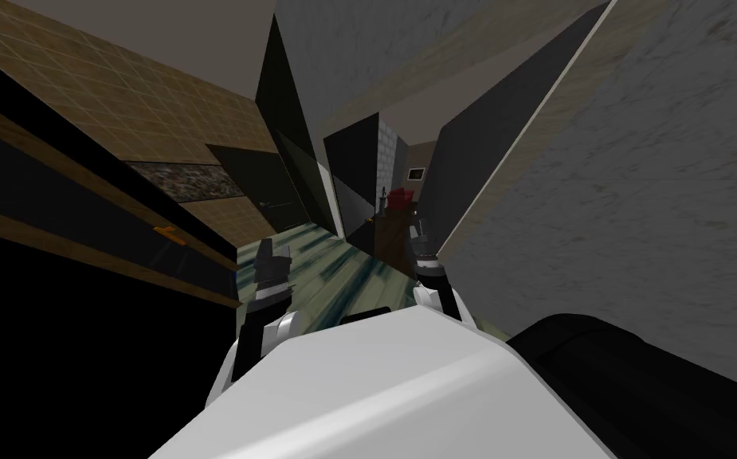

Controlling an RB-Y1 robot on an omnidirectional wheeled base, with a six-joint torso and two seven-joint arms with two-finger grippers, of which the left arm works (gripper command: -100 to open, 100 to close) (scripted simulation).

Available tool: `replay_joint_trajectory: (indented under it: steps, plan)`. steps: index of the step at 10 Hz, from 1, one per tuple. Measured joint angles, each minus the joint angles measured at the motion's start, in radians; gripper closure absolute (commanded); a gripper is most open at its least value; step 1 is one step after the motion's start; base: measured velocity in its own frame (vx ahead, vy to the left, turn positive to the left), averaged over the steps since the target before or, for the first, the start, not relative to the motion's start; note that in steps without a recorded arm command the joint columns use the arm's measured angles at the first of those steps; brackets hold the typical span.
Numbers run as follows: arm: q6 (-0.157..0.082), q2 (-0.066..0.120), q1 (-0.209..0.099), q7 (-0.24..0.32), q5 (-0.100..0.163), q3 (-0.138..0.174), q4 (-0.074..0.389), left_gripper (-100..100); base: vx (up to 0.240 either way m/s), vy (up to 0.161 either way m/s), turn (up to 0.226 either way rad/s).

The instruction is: Push the door open

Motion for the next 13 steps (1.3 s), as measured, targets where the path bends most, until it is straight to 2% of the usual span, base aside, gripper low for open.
replay_joint_trajectory:
  steps: [4, 7, 9, 13]
  plan:
    - [-0.024, 0.02, -0.028, 0.021, -0.01, -0.003, 0.087, -100, 0.123, 0.006, -0.115]
    - [-0.053, 0.035, -0.05, 0.042, -0.02, -0.007, 0.17, -100, 0.139, 0.0, -0.119]
    - [-0.059, 0.044, -0.063, 0.056, -0.027, -0.01, 0.211, -100, 0.106, 0.007, -0.088]
    - [-0.085, 0.05, -0.093, 0.073, -0.04, -0.018, 0.3, -100, 0.095, 0.014, -0.09]
